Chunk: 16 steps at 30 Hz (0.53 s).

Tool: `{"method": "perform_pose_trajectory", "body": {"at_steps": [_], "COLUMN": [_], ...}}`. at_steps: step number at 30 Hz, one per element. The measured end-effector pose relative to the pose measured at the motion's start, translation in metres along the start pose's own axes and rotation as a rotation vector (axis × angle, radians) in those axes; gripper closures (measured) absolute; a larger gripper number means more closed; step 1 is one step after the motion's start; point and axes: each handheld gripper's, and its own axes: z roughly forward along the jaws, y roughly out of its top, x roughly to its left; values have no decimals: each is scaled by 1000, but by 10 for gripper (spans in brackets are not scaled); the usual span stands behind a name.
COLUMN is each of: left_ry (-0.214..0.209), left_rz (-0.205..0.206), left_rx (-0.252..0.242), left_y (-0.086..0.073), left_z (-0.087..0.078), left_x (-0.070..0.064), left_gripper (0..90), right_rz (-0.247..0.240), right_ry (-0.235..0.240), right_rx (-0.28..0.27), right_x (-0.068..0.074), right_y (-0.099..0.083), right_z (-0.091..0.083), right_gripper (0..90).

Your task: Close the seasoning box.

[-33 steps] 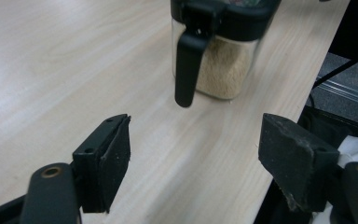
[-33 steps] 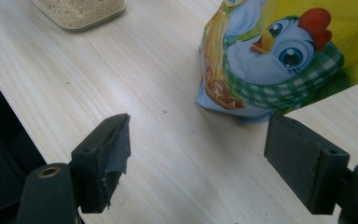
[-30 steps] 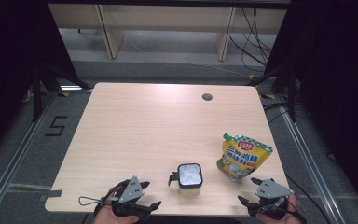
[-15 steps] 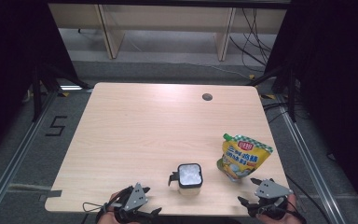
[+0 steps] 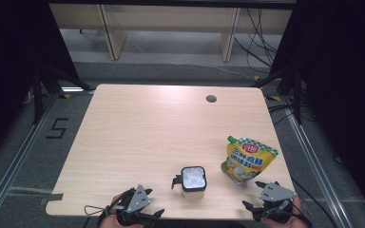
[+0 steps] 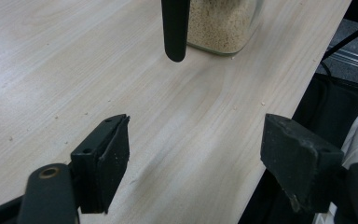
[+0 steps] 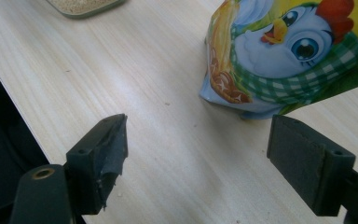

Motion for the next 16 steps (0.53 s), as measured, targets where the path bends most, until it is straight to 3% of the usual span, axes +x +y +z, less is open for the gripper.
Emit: {"method": "perform_pose_trajectory", "body": {"at_steps": [16], "left_ry": [5], "left_rz": [-20], "left_rx": [6], "left_y": [-2], "left_z": [1], "left_x": [3], "left_gripper": [235], "right_rz": [-10], "right_ry": [12], "right_rx": [9], "right_x": [0], "right_y": [0], "right_z": [2], "right_gripper": [211]}}
